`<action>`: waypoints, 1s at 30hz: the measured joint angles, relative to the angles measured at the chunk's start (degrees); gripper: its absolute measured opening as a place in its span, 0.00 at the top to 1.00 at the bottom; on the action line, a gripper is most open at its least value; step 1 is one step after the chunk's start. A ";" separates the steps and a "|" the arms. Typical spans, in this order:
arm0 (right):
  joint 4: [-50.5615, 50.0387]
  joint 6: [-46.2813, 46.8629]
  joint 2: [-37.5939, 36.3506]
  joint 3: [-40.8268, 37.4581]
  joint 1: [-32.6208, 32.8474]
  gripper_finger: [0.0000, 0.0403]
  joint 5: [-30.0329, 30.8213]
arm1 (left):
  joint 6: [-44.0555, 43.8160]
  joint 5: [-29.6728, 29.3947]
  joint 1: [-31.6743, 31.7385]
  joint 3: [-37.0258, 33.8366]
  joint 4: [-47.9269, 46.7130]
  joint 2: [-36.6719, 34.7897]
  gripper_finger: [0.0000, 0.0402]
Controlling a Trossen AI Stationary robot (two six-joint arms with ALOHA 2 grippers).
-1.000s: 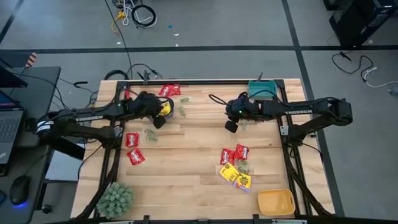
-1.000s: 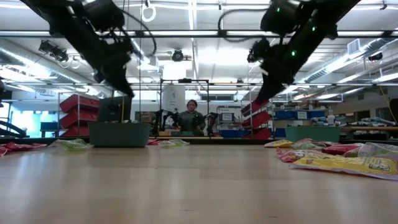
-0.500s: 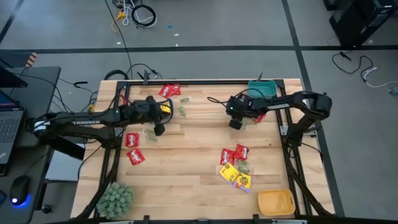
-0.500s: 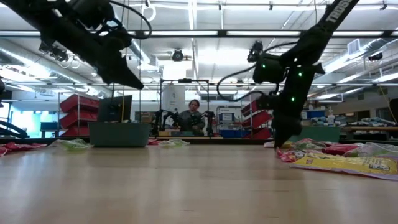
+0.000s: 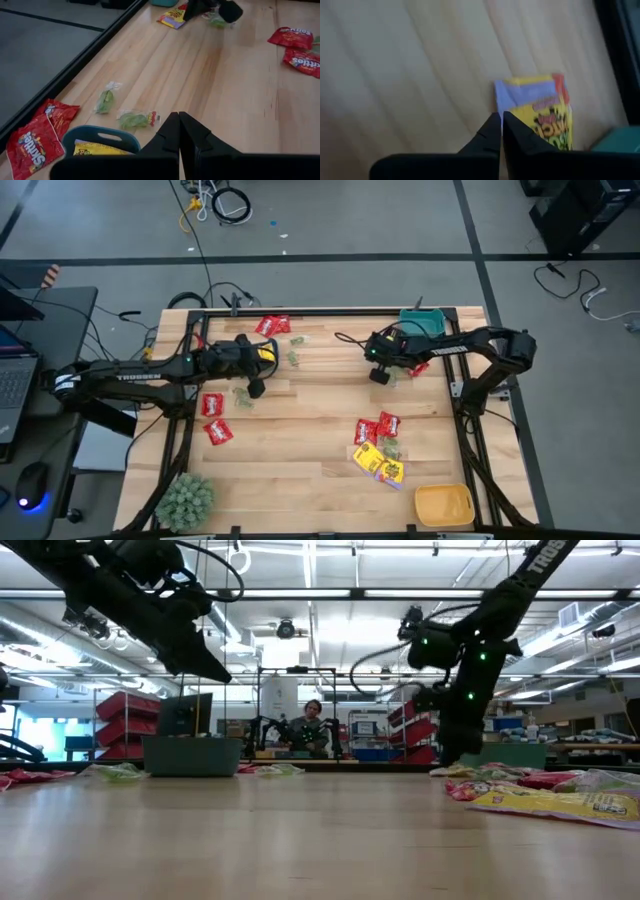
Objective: Sort candy
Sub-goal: Put the yellow candy into the dark blue bin
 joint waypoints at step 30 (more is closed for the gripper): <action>-4.61 -2.22 4.05 0.43 -0.46 0.56 6.43 | 1.55 3.30 -0.04 0.00 1.00 0.04 1.00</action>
